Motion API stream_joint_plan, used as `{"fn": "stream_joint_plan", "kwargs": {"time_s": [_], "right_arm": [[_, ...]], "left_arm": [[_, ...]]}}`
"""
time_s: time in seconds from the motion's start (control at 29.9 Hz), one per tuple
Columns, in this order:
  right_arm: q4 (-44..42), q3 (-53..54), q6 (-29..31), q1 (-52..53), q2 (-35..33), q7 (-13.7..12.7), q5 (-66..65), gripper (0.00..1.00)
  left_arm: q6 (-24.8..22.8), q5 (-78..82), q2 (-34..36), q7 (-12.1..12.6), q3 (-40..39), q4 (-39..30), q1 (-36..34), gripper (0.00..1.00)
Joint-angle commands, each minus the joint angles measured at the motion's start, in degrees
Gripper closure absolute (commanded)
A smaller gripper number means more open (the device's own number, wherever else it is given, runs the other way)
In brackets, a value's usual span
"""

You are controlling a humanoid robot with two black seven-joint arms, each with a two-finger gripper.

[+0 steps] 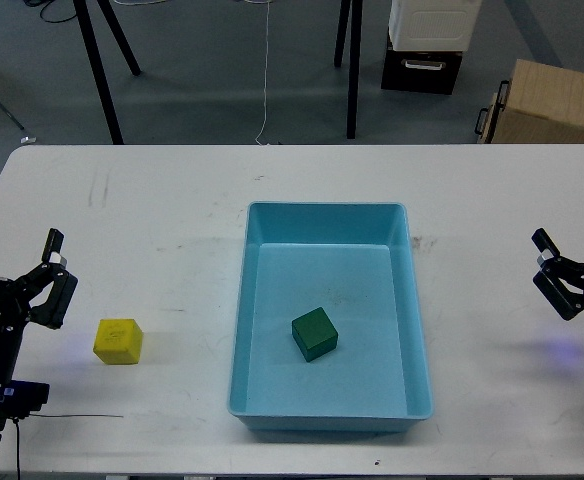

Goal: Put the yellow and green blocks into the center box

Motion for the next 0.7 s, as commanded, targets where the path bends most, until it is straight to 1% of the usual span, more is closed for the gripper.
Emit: {"fn": "stream_joint_plan", "kwargs": {"time_s": [0.0,0.2,0.33,0.43,0.53,0.6,0.67], "right_arm": [[0.6,-0.1,0.0,-1.0,3.7,0.0,-2.2,0.01],[0.2,0.5,0.0,-2.6,5.6,0.2,-2.3,0.01],[-0.1,1.8,0.0,-3.8,5.2,0.3,-2.2,0.01],[-0.2,2.6,0.0,-4.6,4.3,0.3,-2.2,0.01],[-0.2,2.9,0.0,-5.2,2.2,0.3,-2.1,0.01],[-0.2,3.0,0.0,-5.3,0.7,0.3,-2.1,0.01],[-0.2,3.0,0.0,-5.4,-0.6,0.3,-2.0,0.01]], "left_arm": [[0.0,0.0,0.2,0.0,0.0,0.0,0.0,0.0],[0.0,0.0,0.6,0.2,-0.3,-0.1,-0.1,0.0],[0.0,-0.2,0.8,0.3,-0.4,-0.1,-2.2,0.0],[0.0,-0.2,0.8,1.0,-0.4,0.2,-2.5,0.0],[0.0,-0.4,1.0,1.3,-0.7,3.3,-2.6,0.0],[0.0,-0.6,1.7,2.5,-0.5,5.7,-4.1,0.0],[0.0,-0.6,1.8,3.2,-0.2,6.2,-5.4,0.0]]}}
